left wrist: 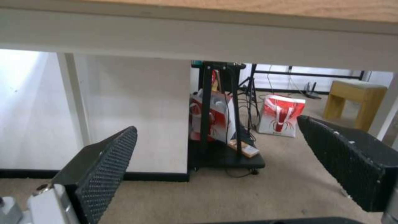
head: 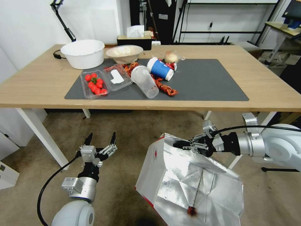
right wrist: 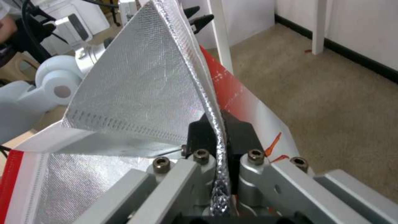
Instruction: Pick up the food delivery bag from the floor and place it on the table.
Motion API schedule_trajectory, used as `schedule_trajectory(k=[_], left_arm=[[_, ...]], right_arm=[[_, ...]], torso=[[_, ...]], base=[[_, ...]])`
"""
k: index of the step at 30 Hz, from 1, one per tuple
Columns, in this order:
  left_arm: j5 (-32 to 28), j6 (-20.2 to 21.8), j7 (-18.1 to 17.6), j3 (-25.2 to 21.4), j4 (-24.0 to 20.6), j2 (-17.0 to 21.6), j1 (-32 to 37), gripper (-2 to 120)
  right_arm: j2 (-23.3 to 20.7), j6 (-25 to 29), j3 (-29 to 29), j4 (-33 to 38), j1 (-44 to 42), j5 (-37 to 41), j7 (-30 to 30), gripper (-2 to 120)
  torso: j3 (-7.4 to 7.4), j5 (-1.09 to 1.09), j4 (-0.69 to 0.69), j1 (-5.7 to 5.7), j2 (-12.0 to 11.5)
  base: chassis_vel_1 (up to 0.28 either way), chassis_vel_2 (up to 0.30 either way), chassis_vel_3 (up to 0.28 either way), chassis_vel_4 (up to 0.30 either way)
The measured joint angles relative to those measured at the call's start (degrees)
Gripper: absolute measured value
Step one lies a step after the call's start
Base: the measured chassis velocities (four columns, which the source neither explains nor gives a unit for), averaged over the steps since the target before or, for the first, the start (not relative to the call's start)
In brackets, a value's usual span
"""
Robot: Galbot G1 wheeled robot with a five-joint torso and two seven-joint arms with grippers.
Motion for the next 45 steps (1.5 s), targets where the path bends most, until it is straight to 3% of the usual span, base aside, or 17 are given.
schedule_trajectory(k=[14,45], left_arm=[[0.0,0.1,0.0,-0.1,-0.2,0.2,-0.1,97],[0.1,0.1,0.0,-0.2,-0.6,0.3,0.2,97]], right_arm=[[0.1,0.0,0.0,-0.2,-0.3,-0.1,0.0,0],[0.1,0.1,0.0,0.0,-0.6,-0.2,-0.1,0]], torso=[[2.21,0.00,0.00,1.40,3.6],[5.68,0.00,-0.01,3.74,9.4]], base=[[0.000,0.000,0.000,0.000],[0.000,0.000,0.000,0.000]])
